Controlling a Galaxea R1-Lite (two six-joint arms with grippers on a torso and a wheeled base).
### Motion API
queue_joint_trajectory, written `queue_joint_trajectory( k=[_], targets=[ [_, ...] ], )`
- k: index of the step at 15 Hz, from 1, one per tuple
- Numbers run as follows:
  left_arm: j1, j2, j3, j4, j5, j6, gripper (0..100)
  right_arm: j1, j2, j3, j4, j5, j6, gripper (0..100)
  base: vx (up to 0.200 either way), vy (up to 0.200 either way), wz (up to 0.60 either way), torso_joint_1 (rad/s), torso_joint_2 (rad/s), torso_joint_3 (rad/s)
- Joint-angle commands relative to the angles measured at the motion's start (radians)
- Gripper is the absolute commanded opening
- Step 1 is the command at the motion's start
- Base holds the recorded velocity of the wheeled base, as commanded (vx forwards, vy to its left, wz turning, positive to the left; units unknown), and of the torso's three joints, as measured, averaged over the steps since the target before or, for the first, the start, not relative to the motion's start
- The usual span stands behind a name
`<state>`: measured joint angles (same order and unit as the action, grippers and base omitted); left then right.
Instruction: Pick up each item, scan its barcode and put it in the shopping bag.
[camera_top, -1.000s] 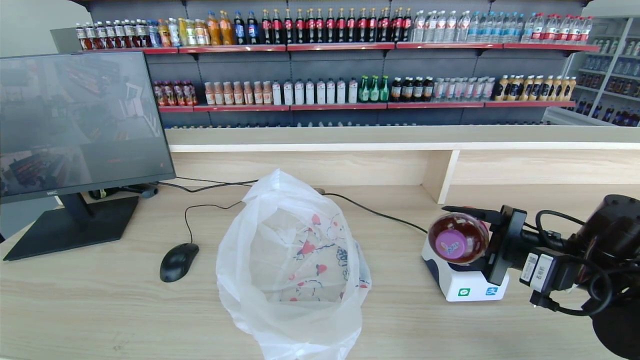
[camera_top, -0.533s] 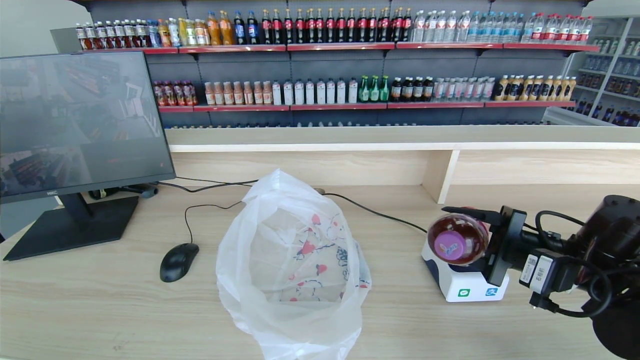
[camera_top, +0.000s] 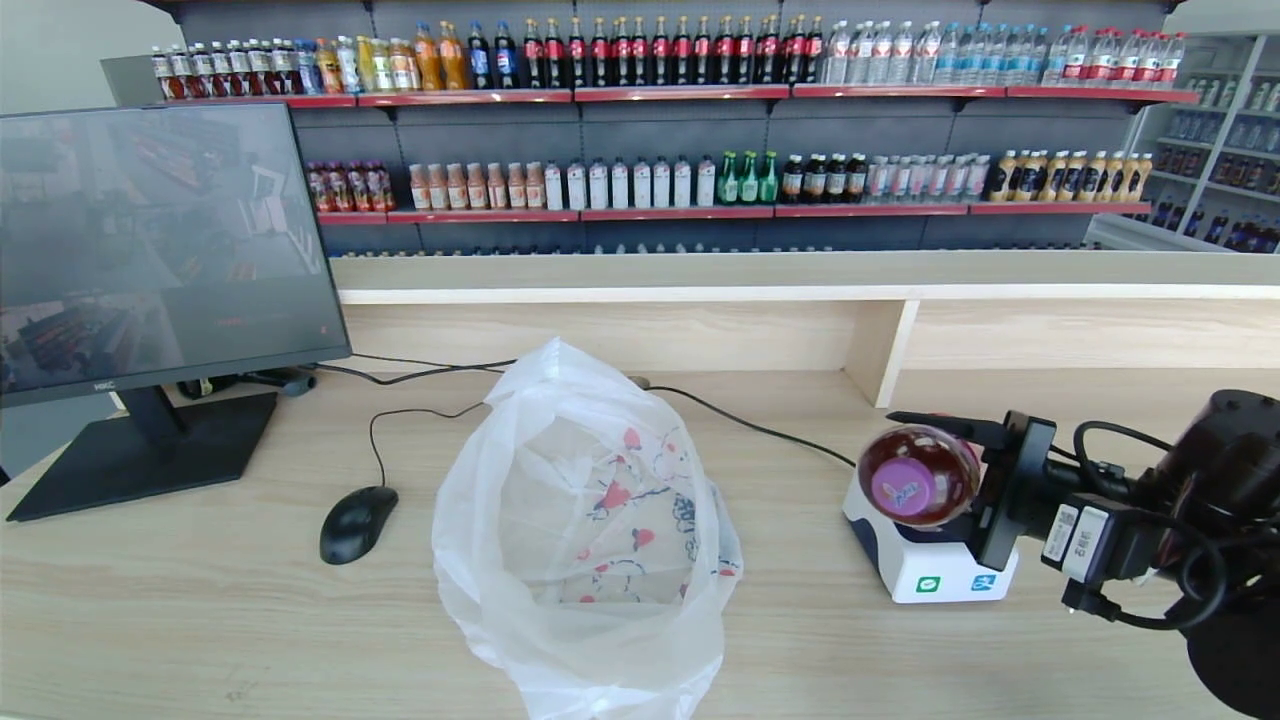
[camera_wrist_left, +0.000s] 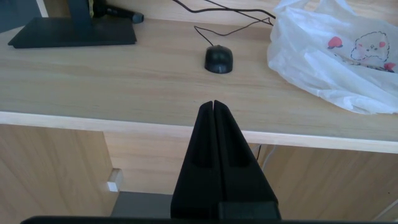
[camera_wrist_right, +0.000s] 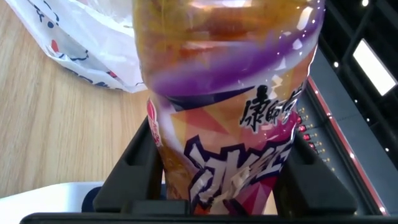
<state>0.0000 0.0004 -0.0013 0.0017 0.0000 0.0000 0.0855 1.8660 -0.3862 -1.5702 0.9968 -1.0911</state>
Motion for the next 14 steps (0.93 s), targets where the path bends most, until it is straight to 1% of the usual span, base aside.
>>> queue_joint_trajectory(
  k=[1, 4, 5, 6, 7, 10, 12, 14],
  targets=[
    [0.0, 0.0, 0.0, 0.0, 0.0, 0.0, 0, -0.003, -0.01, 0.007, -0.001, 0.0, 0.007, 0, 0.0, 0.0, 0.0, 0.0, 0.0, 0.0],
    [0.0, 0.0, 0.001, 0.0, 0.0, 0.0, 0, -0.006, -0.044, -0.022, -0.001, -0.01, 0.068, 0, 0.0, 0.0, 0.0, 0.0, 0.0, 0.0],
    [0.0, 0.0, 0.0, 0.0, 0.0, 0.0, 0, -0.003, -0.079, -0.036, -0.001, -0.058, 0.117, 0, 0.0, 0.0, 0.0, 0.0, 0.0, 0.0],
    [0.0, 0.0, 0.0, 0.0, 0.0, 0.0, 0, 0.007, -0.111, -0.04, -0.001, -0.11, 0.161, 0, 0.0, 0.0, 0.0, 0.0, 0.0, 0.0],
    [0.0, 0.0, 0.0, 0.0, 0.0, 0.0, 0, 0.039, -0.137, -0.048, -0.001, -0.188, 0.204, 0, 0.0, 0.0, 0.0, 0.0, 0.0, 0.0],
    [0.0, 0.0, 0.0, 0.0, 0.0, 0.0, 0, 0.131, -0.2, -0.031, -0.001, -0.368, 0.315, 0, 0.0, 0.0, 0.0, 0.0, 0.0, 0.0],
    [0.0, 0.0, 0.0, 0.0, 0.0, 0.0, 0, 0.201, -0.255, -0.016, -0.001, -0.507, 0.433, 0, 0.0, 0.0, 0.0, 0.0, 0.0, 0.0],
    [0.0, 0.0, 0.0, 0.0, 0.0, 0.0, 0, 0.247, -0.286, -0.01, -0.001, -0.655, 0.559, 0, 0.0, 0.0, 0.0, 0.0, 0.0, 0.0]
  ],
)
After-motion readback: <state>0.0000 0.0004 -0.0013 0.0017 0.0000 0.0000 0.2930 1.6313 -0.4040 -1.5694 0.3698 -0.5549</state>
